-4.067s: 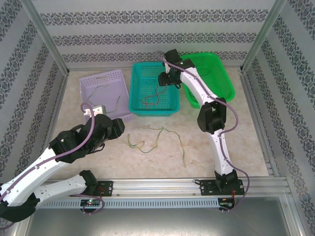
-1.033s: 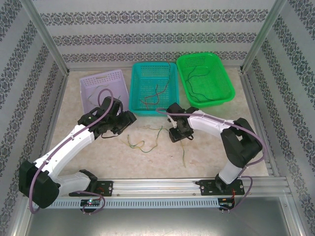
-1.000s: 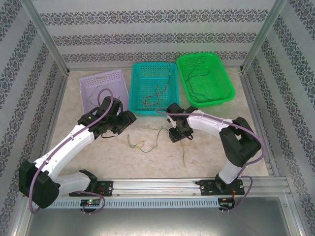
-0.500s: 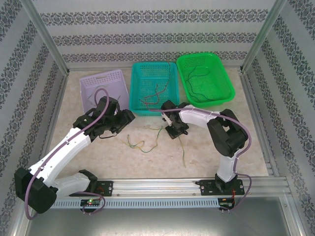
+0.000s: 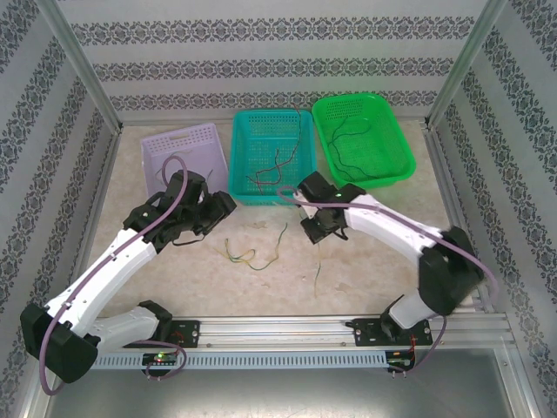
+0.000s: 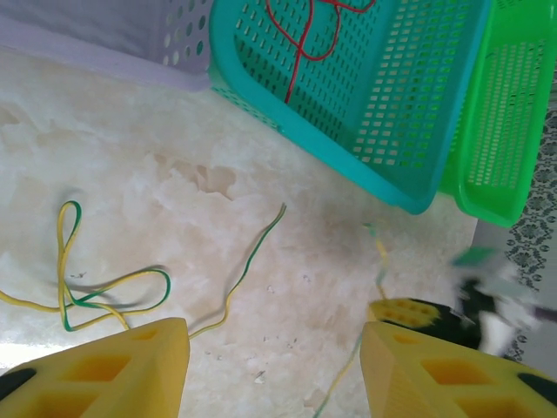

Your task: Untangle the cables

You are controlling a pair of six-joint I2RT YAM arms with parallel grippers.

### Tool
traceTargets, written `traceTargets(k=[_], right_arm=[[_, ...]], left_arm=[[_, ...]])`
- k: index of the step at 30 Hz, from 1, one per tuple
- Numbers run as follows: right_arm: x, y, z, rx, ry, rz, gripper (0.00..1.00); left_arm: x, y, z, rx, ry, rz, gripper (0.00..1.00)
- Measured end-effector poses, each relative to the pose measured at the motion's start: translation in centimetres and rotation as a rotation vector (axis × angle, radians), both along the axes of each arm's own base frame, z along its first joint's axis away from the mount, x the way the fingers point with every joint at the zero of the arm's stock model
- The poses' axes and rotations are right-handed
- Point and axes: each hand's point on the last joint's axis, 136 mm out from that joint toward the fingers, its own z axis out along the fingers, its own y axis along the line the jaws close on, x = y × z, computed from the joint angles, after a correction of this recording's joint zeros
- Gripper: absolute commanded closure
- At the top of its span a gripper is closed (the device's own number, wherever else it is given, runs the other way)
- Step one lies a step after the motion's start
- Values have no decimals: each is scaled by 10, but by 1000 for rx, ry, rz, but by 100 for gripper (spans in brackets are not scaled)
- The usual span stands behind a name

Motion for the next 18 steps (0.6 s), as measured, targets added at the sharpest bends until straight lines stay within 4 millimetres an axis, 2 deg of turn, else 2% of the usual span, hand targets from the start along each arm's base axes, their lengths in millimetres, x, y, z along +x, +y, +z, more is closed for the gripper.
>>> traceTargets(k=[4, 8, 13, 15, 18], right_arm=[[3, -1, 44, 133, -70, -33, 100], [34, 0, 85, 285, -96, -140, 100], [78, 30, 130, 487, -106, -217, 100], [91, 46, 142, 551, -90, -225, 100], [105, 68, 152, 600, -66, -214, 100]], left_arm=[[5, -5, 14, -28, -38, -10, 48], [13, -25, 36, -91, -115, -74, 50], [17, -63, 46, -149, -163, -207, 51], [15, -75, 41, -150, -160, -255, 51], [14, -82, 38, -135, -169, -297, 48]])
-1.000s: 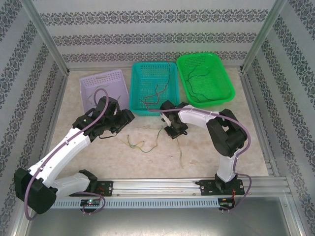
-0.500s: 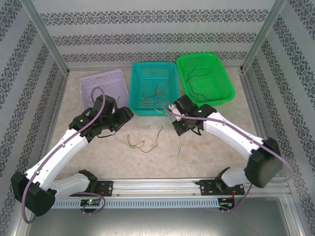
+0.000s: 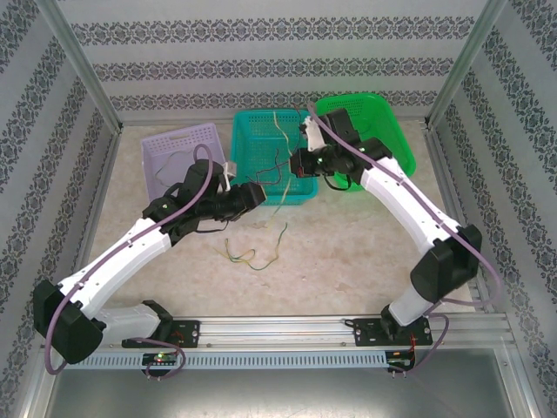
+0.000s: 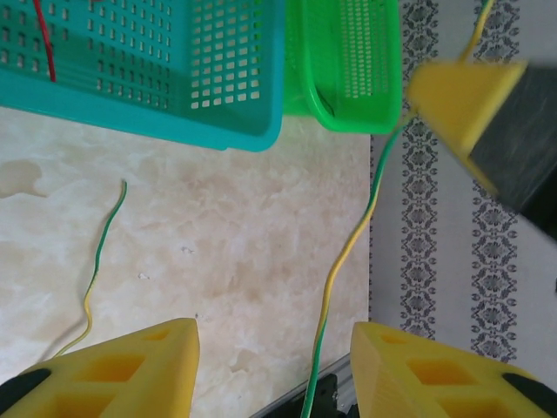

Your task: Untangle the cables

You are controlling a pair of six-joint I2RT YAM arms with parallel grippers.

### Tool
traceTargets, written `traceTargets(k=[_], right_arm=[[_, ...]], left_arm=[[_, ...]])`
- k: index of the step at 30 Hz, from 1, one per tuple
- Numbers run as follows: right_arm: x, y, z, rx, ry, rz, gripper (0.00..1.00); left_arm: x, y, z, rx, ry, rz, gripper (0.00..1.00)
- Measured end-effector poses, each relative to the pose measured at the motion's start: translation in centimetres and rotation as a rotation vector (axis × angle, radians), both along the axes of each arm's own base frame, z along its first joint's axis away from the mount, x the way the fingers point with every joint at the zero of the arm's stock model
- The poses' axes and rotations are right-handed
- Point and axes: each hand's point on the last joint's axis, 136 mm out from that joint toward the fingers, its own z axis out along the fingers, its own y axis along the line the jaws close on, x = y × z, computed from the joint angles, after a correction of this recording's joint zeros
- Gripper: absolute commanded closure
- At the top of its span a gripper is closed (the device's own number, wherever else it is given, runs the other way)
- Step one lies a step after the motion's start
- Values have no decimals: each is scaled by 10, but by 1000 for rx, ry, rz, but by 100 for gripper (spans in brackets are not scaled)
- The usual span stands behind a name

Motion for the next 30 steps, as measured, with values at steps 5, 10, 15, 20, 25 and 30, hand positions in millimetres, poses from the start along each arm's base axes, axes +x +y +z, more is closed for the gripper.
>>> traceTargets(k=[5, 10, 15, 20, 25, 30], right_arm=[[2, 39, 1, 56, 41, 62, 100], [-11, 61, -4, 94, 103, 114, 100], [-16, 66, -1, 127, 137, 124, 100], [-18, 68, 0, 145, 155, 126, 100], [-18, 68, 1, 146, 157, 124, 63], [-15, 52, 7, 115, 103, 71, 51]], left_arm=[[0, 0, 1, 49, -60, -49, 46], [5, -2, 4, 104, -117, -99, 50], [7, -1, -6, 153, -127, -122, 65], [10, 2, -15, 198, -120, -120, 100], [12, 6, -11, 220, -144, -107, 100], [17, 32, -13, 257, -113, -62, 100]])
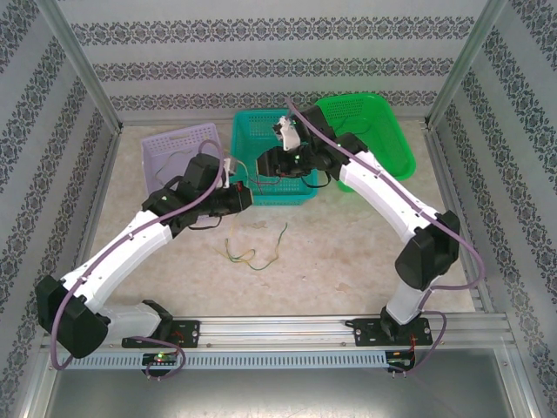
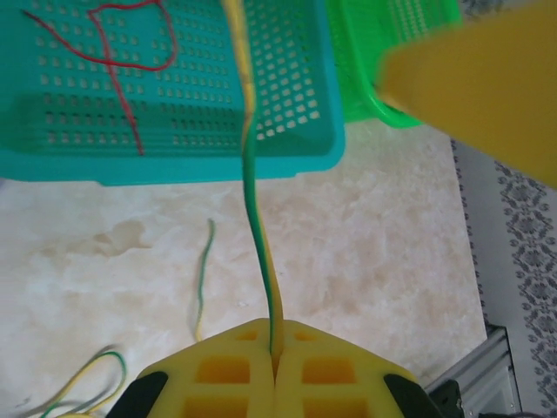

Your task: Untangle the cables

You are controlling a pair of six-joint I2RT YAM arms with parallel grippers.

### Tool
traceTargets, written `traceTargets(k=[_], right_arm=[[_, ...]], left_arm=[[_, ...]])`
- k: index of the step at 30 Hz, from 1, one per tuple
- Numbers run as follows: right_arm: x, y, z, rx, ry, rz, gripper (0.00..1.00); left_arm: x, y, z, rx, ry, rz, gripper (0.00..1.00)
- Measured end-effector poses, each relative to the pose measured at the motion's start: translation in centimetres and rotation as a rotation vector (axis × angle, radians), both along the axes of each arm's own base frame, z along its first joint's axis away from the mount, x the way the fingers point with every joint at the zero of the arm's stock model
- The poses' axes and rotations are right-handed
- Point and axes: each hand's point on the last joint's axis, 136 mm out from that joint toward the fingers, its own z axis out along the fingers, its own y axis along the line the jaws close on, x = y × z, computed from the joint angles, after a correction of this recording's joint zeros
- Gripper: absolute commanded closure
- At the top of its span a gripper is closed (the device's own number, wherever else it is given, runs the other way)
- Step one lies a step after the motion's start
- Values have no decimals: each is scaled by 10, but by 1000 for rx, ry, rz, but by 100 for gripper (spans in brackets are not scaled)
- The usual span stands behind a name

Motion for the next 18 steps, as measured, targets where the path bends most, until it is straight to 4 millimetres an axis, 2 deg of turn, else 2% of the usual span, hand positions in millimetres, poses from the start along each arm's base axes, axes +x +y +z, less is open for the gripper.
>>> traceTargets(k=[5, 9, 14, 18], right_arm=[[-2, -39, 27, -21, -105, -97, 50], [-8, -62, 42, -26, -161, -143, 50], [-18, -70, 26, -54, -136, -149, 50], [-21, -74, 10, -82, -110, -157, 50]], left_arm=[[16, 47, -14, 62, 75, 84, 100], [42, 81, -25, 139, 131, 133, 100], [80, 122, -54, 221, 225, 195, 100], [105, 140, -85, 302, 288, 192, 100]])
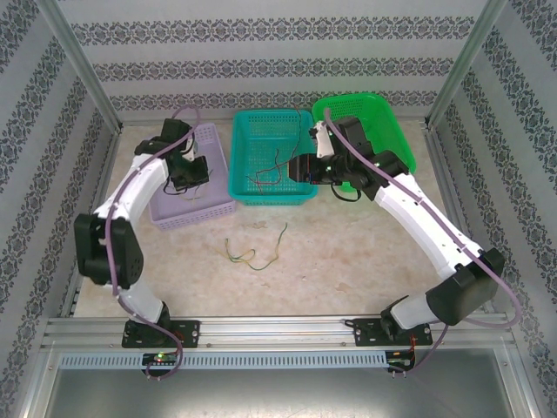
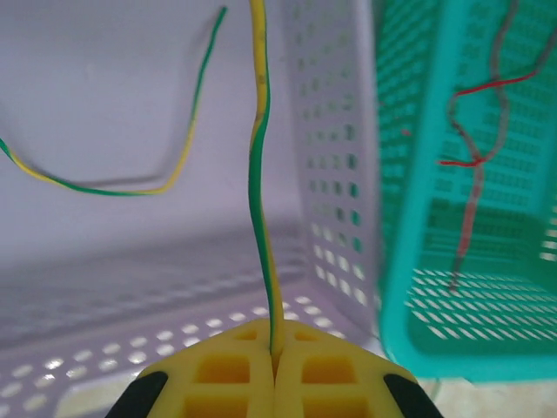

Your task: Untangle the cables

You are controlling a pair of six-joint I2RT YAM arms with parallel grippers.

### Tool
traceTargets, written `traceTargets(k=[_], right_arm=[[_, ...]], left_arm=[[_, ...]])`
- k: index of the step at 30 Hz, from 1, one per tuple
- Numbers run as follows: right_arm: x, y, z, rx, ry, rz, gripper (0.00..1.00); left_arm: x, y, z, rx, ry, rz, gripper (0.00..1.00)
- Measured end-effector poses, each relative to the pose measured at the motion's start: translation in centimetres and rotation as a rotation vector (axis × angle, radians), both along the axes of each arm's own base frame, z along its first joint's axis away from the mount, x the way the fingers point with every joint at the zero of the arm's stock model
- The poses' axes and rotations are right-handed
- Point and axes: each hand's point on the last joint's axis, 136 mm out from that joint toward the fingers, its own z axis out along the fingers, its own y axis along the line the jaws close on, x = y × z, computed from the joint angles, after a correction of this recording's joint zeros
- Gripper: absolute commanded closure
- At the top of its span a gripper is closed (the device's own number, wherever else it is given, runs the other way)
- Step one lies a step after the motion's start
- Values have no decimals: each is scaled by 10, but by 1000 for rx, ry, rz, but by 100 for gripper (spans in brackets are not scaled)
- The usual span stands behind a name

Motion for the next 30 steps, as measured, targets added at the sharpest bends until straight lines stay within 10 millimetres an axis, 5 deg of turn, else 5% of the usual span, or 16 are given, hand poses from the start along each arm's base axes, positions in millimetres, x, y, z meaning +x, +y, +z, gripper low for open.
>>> traceTargets(k=[2, 5, 9, 12, 15, 18, 20, 23, 26, 30], right_arm=[[-3, -2, -2, -5, 4, -3, 50], [-7, -5, 1, -4, -5, -7, 49], [-11, -10, 7, -1, -23, -13, 49], [-14, -13, 2, -11, -18, -20, 49], [-18, -16, -14, -31, 7, -26, 50], [-26, -21, -38, -67, 40, -35, 51], [-33, -23, -54, -92, 56, -37, 51], [-48, -22, -79, -115, 87, -27, 51], [-61, -19, -99, -129, 117, -14, 51], [-75, -12, -117, -138, 146, 11, 52]], left_arm=[[12, 4, -13, 43, 26, -25, 94], [27, 15, -30, 133, 56, -52, 61], [28, 33, -41, 248, 93, -39, 44], [24, 36, -22, 273, 61, -15, 41], [15, 31, 19, 244, -25, 40, 42], [-10, 20, 60, 151, -109, 121, 48], [-40, 7, 68, 65, -124, 167, 49], [-89, -22, 46, -36, -48, 181, 49], [-134, -48, -5, -76, 109, 186, 47], [-179, -48, -65, -109, 283, 309, 44]])
